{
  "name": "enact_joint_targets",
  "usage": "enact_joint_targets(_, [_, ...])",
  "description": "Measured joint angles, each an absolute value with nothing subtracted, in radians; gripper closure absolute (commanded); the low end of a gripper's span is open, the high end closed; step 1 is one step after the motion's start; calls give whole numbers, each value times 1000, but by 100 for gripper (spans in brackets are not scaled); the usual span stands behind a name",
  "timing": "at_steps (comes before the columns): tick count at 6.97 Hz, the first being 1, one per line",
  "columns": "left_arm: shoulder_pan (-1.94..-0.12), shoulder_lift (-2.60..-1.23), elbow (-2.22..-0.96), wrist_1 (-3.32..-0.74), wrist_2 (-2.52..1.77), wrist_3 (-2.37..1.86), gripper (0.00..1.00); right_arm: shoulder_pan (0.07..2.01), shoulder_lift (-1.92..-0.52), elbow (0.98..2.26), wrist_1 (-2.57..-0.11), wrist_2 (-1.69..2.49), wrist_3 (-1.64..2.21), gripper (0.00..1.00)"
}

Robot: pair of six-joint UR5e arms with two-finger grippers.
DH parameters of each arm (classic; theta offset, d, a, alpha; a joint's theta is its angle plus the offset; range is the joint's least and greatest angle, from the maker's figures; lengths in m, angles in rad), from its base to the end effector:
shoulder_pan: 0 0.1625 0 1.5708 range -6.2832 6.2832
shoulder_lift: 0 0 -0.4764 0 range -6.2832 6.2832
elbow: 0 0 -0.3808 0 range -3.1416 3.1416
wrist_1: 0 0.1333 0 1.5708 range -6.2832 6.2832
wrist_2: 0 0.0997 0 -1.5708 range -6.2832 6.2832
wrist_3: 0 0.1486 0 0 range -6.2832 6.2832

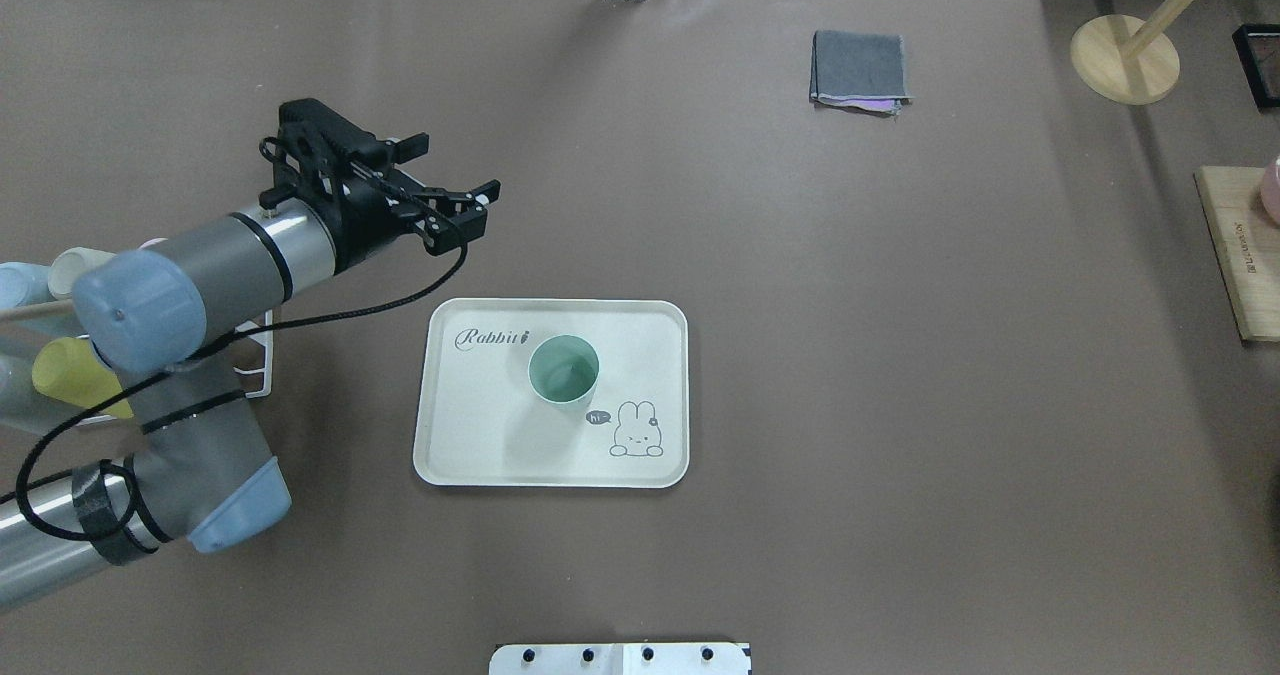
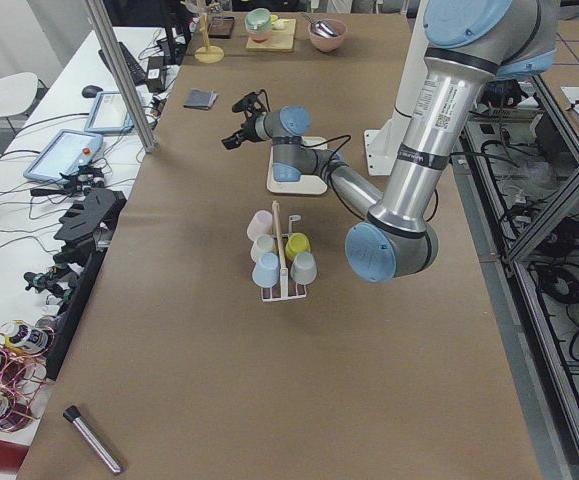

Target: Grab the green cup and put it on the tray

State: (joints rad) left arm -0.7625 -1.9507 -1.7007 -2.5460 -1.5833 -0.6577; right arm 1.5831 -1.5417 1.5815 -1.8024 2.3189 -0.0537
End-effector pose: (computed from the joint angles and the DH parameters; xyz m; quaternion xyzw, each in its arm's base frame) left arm 0.3905 -0.5548 0.3325 0.4994 0.4558 0.0596 0.7344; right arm 0.0380 -0.4710 0.7495 -0.0771 -0.3665 0.0158 0.9271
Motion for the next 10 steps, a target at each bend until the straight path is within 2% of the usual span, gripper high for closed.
enact_joint_targets(5, [-1191, -1985, -1659, -2025, -2125, -628, 2, 1584, -1542, 1582, -1802, 2327, -52, 0])
enact_joint_targets(10, [-1487, -2006, -1441, -1651, -2391, -194, 2, 1583, -1542, 1582, -1802, 2330, -54, 0])
